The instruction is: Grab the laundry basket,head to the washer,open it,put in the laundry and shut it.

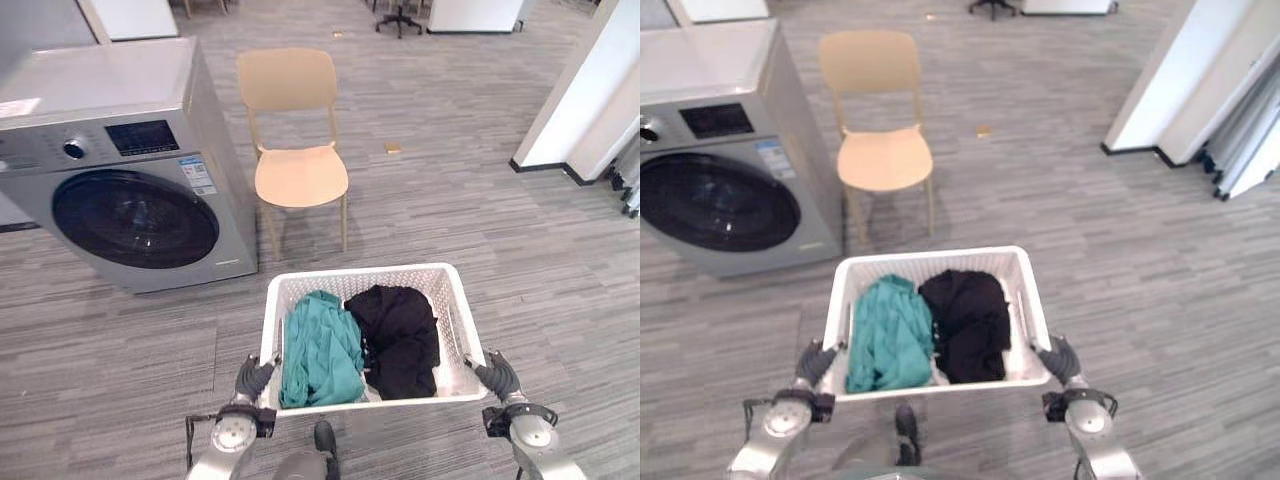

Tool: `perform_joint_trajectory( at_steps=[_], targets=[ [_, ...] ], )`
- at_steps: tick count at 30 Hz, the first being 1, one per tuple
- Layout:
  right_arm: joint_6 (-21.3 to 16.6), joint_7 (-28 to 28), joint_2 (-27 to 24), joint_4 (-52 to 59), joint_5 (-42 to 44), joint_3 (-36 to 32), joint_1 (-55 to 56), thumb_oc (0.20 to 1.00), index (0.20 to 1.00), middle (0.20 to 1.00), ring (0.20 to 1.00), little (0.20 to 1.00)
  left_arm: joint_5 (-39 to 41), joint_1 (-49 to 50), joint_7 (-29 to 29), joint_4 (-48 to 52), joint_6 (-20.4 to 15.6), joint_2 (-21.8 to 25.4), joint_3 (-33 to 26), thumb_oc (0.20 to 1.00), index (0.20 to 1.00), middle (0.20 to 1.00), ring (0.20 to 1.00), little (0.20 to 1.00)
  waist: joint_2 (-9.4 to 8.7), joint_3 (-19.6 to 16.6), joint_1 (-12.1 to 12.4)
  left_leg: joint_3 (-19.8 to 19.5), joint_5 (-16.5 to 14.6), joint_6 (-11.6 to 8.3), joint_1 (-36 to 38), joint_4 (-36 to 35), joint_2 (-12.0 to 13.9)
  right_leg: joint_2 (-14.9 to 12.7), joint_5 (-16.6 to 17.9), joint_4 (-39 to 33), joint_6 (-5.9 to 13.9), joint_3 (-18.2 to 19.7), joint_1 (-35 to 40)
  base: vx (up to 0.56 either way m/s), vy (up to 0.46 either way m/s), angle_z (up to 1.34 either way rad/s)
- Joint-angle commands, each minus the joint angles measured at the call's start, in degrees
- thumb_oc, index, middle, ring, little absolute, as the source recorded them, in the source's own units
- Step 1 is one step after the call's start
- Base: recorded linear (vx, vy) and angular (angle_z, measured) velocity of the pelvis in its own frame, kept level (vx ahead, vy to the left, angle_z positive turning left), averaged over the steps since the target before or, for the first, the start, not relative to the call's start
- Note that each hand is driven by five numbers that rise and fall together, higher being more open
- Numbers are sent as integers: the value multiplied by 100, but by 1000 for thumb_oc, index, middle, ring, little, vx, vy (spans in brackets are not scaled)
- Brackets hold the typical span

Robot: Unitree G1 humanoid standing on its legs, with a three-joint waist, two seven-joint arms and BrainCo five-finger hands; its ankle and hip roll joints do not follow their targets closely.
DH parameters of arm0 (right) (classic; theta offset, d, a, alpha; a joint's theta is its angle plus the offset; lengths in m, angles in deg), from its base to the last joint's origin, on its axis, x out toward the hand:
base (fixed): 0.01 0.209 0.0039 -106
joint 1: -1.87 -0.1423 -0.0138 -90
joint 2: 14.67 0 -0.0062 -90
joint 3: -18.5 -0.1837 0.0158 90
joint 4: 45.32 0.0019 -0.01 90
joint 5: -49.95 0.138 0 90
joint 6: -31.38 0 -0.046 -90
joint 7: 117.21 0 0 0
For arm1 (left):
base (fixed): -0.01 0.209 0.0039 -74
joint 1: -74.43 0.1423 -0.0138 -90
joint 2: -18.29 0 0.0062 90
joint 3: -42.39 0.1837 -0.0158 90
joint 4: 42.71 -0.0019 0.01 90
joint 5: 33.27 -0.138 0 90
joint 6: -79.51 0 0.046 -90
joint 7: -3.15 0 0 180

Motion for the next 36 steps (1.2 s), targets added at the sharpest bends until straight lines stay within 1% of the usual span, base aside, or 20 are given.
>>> perform_joint_trajectory(
  at_steps=[1,2,3,4,7,10,12,13,15,16,17,19,20,23,24,25,26,28,32,36],
  targets=[
    [-592,392,125,562,378,-59,-592,200,200,200,200,200,307,-171,97,856,-587,65,-210,200,200,200,200,200,122,98,18,-228,-443,-289,106,221,295,480,689,-447,123,-308,-303,287,157,8],
    [-587,380,126,543,401,-41,-625,200,200,200,200,200,334,-188,112,886,-594,97,-224,200,200,200,200,200,152,141,-40,-188,-543,-301,321,143,292,474,593,-731,72,-562,-490,443,121,12],
    [-571,406,117,559,435,-34,-604,200,200,200,200,200,356,-168,148,942,-605,107,-215,200,200,200,200,200,171,275,-172,-261,-718,-318,671,81,238,655,544,-1192,8,-702,-852,362,70,20],
    [-571,406,115,559,435,-34,-604,200,200,200,200,200,356,-168,149,942,-605,105,-216,200,200,200,200,200,176,285,-177,-266,-725,-318,684,82,242,658,541,-1196,8,-707,-834,390,22,13],
    [-581,386,120,560,518,-98,-577,200,200,200,200,200,299,-170,188,924,-648,73,-282,200,200,200,200,200,117,373,-301,-410,-1075,-418,1169,34,167,660,864,-2570,102,-978,-1085,367,-32,51],
    [-581,432,126,544,478,-120,-506,200,200,200,200,200,206,-157,183,852,-688,53,-332,200,200,200,200,200,121,335,-421,-587,-1323,-537,1603,-45,209,621,1104,-2998,210,-1005,-1296,577,-115,40],
    [-573,489,125,603,477,-180,-351,200,200,200,200,200,194,-106,237,864,-694,26,-318,200,200,200,200,200,41,207,-505,-762,-1479,-588,1764,96,191,590,1310,-2946,173,-685,-1186,522,-187,55],
    [-584,479,92,562,475,-190,-312,200,200,200,200,200,191,-77,253,852,-707,-17,-288,200,200,200,200,200,68,120,-539,-783,-1443,-662,1850,231,293,606,1353,-2904,103,-674,-1097,553,-223,70],
    [-591,437,33,507,457,-204,-323,200,200,200,200,200,249,-89,252,815,-689,-83,-218,200,200,200,200,200,165,62,-566,-842,-1056,-815,1704,845,577,712,1321,-2859,-38,-703,-909,406,-203,71],
    [-591,437,37,506,458,-203,-327,200,200,200,200,200,249,-91,252,814,-689,-79,-220,200,200,200,200,200,140,43,-580,-856,-1029,-813,1668,843,553,686,1340,-2872,-40,-707,-933,258,-209,57],
    [-643,376,-33,508,510,-252,-348,200,200,200,200,200,251,-158,252,797,-662,-83,-161,200,200,200,200,200,140,53,-590,-916,-583,-924,1372,1553,713,755,1280,-2888,-178,-745,-771,225,-205,38],
    [-652,326,-116,537,554,-344,-303,200,200,200,200,200,288,-147,279,815,-654,-92,-123,200,200,200,200,200,98,68,-604,-886,-288,-894,1048,2094,848,828,1108,-2962,-340,-783,-546,364,-261,-1],
    [-613,275,-190,532,541,-396,-291,200,200,200,200,200,327,-190,292,804,-639,-97,-74,200,200,200,200,200,99,94,-594,-740,-443,-799,868,2147,910,870,938,-3034,-396,-795,-304,388,-169,3],
    [-640,219,-262,566,580,-501,-294,200,200,200,200,200,290,-288,313,745,-606,-159,24,200,200,200,200,200,64,128,-518,-682,-969,-619,391,1637,517,771,763,-3205,-322,-790,31,296,-26,21],
    [-640,226,-276,566,578,-516,-273,200,200,200,200,200,276,-274,318,746,-613,-177,31,200,200,200,200,200,74,147,-494,-681,-991,-595,219,1455,413,750,715,-3236,-299,-779,129,227,52,14],
    [-640,233,-282,555,569,-519,-255,200,200,200,200,200,254,-261,323,739,-619,-172,36,200,200,200,200,200,103,174,-470,-648,-831,-636,42,1184,370,767,686,-3246,-290,-776,215,255,80,9],
    [-646,187,-267,490,551,-507,-269,200,200,200,200,200,211,-300,299,721,-631,-182,35,200,200,200,200,200,142,223,-419,-554,-431,-725,-256,856,349,822,628,-3282,-291,-779,388,229,76,-9],
    [-631,157,-241,458,522,-499,-286,200,200,200,200,200,190,-289,297,746,-636,-162,21,200,200,200,200,200,199,261,-339,-477,-52,-827,-434,446,371,883,573,-3306,-276,-719,535,214,92,-17],
    [-622,208,-176,476,401,-470,-283,200,200,200,200,200,163,-202,326,745,-646,-195,-16,200,200,200,200,200,255,143,-261,-512,-81,-754,-114,32,304,882,392,-3184,-197,-608,699,256,160,-57],
    [-587,296,-21,472,319,-352,-359,200,200,200,200,200,190,-202,307,736,-579,-48,-33,200,200,200,200,200,199,139,-233,-280,-383,-485,275,117,271,679,250,-1918,-30,-428,280,225,158,-60]
  ],
)
